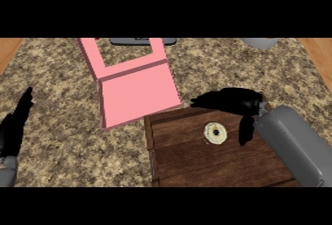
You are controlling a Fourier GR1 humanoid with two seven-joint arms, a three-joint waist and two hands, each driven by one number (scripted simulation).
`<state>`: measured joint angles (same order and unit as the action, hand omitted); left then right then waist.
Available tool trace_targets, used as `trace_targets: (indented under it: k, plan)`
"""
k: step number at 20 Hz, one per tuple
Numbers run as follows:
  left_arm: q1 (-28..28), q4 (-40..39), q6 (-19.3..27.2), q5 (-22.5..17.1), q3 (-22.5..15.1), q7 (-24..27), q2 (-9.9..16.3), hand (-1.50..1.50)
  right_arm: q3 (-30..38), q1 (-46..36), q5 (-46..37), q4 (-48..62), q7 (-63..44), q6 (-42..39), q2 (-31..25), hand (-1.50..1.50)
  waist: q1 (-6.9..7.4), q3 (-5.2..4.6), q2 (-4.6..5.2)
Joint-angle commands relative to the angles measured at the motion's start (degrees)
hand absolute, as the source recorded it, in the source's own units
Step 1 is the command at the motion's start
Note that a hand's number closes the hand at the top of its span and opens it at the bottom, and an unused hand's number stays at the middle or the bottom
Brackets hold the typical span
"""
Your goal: Pick the cupcake from the tray and place it in the cardboard box
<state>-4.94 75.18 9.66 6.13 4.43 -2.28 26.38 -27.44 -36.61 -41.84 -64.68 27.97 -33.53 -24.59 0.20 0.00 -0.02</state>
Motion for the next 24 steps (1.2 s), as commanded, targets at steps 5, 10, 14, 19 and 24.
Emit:
trace_targets:
  k: [5, 10, 14, 19, 24]
  plan:
    - [-1.47, -1.11, 0.02, 2.52, 0.65, 0.3, -1.92, 0.0, 1.39, 2.97, 0.07, -6.49, 1.91, -5.95, 1.09, -1.5, -0.27, -0.01, -0.06]
    - [-2.58, -1.19, -0.25, 3.31, 1.14, -2.25, -2.52, 0.0, 1.87, 6.18, 1.69, -12.87, 2.09, -8.32, -0.57, -1.5, -0.4, -0.01, -0.07]
    - [-2.16, 1.57, -0.99, 3.58, 1.47, -3.15, -2.89, 0.0, -0.53, 6.34, -1.84, -14.66, -3.27, -9.03, 0.77, -1.5, -0.25, -0.01, -0.06]
    - [-2.55, 0.02, 2.0, 7.0, -0.09, -2.03, -6.76, 0.0, -0.36, 5.87, -5.54, -10.9, -6.36, -8.66, 3.07, -1.5, -0.1, -0.01, 0.02]
    - [1.23, 4.52, -3.67, 4.16, 2.92, -2.39, -3.72, 0.0, 0.5, 5.17, -9.67, -2.77, -4.13, -2.27, 7.46, 1.5, 0.43, 0.02, 0.05]
